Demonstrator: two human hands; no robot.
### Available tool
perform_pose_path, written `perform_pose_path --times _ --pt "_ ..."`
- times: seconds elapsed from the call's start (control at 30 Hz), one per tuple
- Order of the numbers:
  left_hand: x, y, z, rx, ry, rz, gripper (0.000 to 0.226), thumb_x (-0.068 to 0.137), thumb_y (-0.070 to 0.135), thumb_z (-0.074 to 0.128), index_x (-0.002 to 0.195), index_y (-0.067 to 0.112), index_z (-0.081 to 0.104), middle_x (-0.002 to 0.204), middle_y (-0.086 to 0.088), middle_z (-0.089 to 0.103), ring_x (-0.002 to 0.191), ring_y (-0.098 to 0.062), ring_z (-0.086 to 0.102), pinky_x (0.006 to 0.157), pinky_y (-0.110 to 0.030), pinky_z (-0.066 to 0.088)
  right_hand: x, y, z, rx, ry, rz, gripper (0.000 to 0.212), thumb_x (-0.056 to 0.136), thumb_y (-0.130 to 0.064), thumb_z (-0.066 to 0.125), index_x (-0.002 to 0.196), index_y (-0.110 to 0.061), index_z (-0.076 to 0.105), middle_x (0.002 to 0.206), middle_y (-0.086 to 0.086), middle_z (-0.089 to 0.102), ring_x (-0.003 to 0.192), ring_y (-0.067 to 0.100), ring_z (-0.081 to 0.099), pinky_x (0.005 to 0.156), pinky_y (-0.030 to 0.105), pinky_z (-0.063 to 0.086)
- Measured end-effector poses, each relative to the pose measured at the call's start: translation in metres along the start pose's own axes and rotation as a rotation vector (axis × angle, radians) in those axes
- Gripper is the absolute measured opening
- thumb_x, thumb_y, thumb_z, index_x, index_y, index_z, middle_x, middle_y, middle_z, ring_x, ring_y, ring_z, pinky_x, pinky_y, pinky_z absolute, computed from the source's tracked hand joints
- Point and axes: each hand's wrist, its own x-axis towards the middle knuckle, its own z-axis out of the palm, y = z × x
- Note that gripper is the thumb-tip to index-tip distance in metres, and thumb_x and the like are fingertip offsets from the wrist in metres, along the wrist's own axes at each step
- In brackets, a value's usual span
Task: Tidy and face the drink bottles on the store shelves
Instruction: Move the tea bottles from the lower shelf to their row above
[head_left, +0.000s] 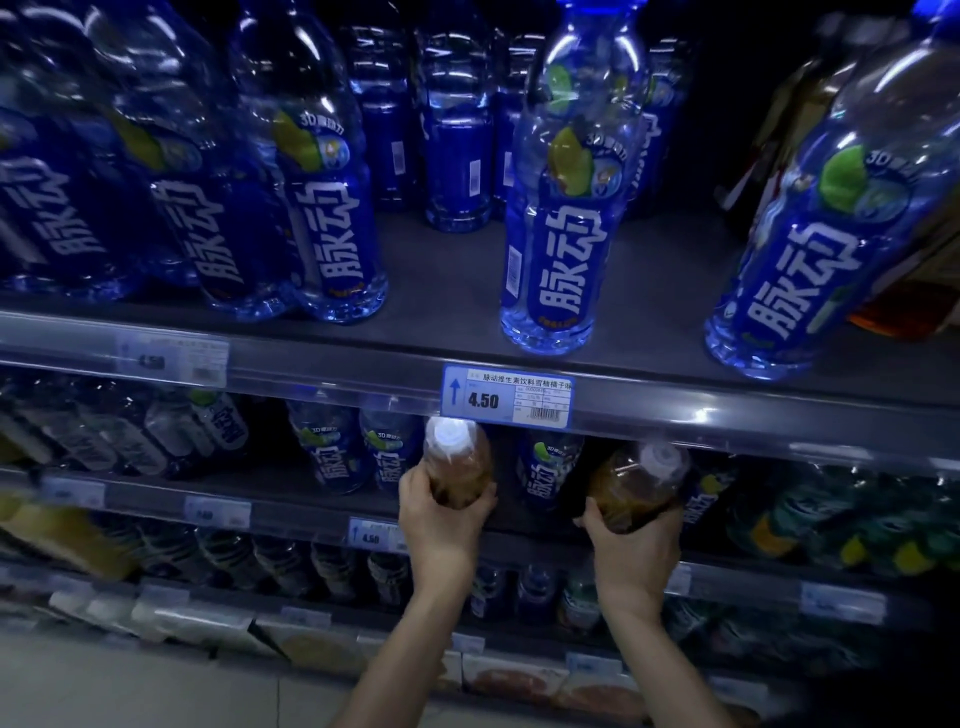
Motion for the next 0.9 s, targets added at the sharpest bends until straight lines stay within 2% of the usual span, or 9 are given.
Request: perform_pose_path --times 0.07,0.17,0.23,0.47,0.53,0.63,0.7,0.83,0.9 --pt "-0.009 0.001 -0.013 -0.017 -0.056 0.060 0.050 0.062 0.026 0.089 0.102 0.024 0.059 0.103 0.015 0.050 0.095 0.000 0.055 0.075 -0.014 0.047 -0.009 -0.007 -0.008 0.016 0.004 -0.031 0.053 0.071 -0.023 0.083 0.105 -0.018 0.043 0.094 0.001 0.055 0.082 0.016 0.052 0.071 0.021 0.039" --pt "-0.030 0.005 -0.032 0.005 -0.113 0.081 0.055 0.062 0.023 0.089 0.108 0.023 0.059 0.107 0.014 0.050 0.099 -0.004 0.055 0.078 -0.019 0.047 -0.029 -0.018 -0.024 0.065 -0.028 -0.089 0.055 0.070 -0.020 0.085 0.107 -0.023 0.045 0.092 -0.006 0.059 0.077 0.006 0.056 0.065 0.001 0.039" --pt "-0.044 0.012 -0.044 0.046 -0.132 0.084 0.060 0.061 0.025 0.088 0.113 0.022 0.058 0.108 0.013 0.050 0.099 -0.006 0.053 0.080 -0.023 0.048 -0.045 -0.027 -0.037 0.087 -0.045 -0.078 0.055 0.068 -0.023 0.086 0.105 -0.030 0.046 0.093 -0.012 0.061 0.081 -0.003 0.058 0.063 0.000 0.039" --pt "-0.078 0.066 -0.087 0.097 -0.190 0.153 0.058 0.060 0.040 0.085 0.107 0.035 0.052 0.102 0.020 0.044 0.096 0.012 0.046 0.068 -0.011 0.040 -0.090 -0.077 -0.085 0.072 -0.102 -0.098 0.073 0.065 -0.039 0.084 0.119 -0.050 0.036 0.114 -0.014 0.056 0.097 0.009 0.060 0.076 0.023 0.051" --pt "-0.084 0.086 -0.097 0.081 -0.217 0.164 0.055 0.058 0.046 0.082 0.103 0.039 0.052 0.100 0.022 0.043 0.094 0.012 0.047 0.068 -0.013 0.042 -0.096 -0.096 -0.100 0.073 -0.120 -0.136 0.074 0.066 -0.039 0.083 0.125 -0.043 0.039 0.118 -0.010 0.057 0.102 0.012 0.061 0.081 0.028 0.054" --pt "-0.091 0.114 -0.109 0.069 -0.229 0.172 0.054 0.055 0.054 0.076 0.101 0.038 0.054 0.098 0.024 0.043 0.091 0.010 0.049 0.069 -0.012 0.042 -0.102 -0.124 -0.117 0.066 -0.090 -0.219 0.073 0.067 -0.038 0.082 0.128 -0.034 0.043 0.115 -0.008 0.057 0.100 0.007 0.059 0.075 0.013 0.046" --pt "-0.094 0.133 -0.114 0.069 -0.222 0.211 0.053 0.058 0.050 0.079 0.102 0.036 0.055 0.098 0.021 0.043 0.091 0.008 0.050 0.067 -0.008 0.042 -0.102 -0.143 -0.128 0.059 -0.069 -0.265 0.070 0.067 -0.039 0.081 0.126 -0.033 0.044 0.111 -0.009 0.057 0.097 0.005 0.058 0.073 0.012 0.045" --pt "-0.100 0.169 -0.122 0.084 -0.208 0.301 0.050 0.061 0.044 0.082 0.101 0.038 0.052 0.095 0.018 0.045 0.092 0.014 0.045 0.065 -0.003 0.039 -0.097 -0.168 -0.148 0.053 -0.049 -0.290 0.072 0.064 -0.042 0.082 0.124 -0.034 0.044 0.109 -0.010 0.059 0.098 0.009 0.060 0.083 0.034 0.054" --pt "-0.102 0.186 -0.122 0.084 -0.206 0.319 0.051 0.061 0.043 0.083 0.100 0.035 0.053 0.095 0.016 0.046 0.090 0.012 0.046 0.064 -0.004 0.038 -0.094 -0.178 -0.157 0.055 -0.043 -0.306 0.073 0.064 -0.043 0.081 0.126 -0.035 0.043 0.111 -0.011 0.058 0.099 0.008 0.059 0.085 0.037 0.054"
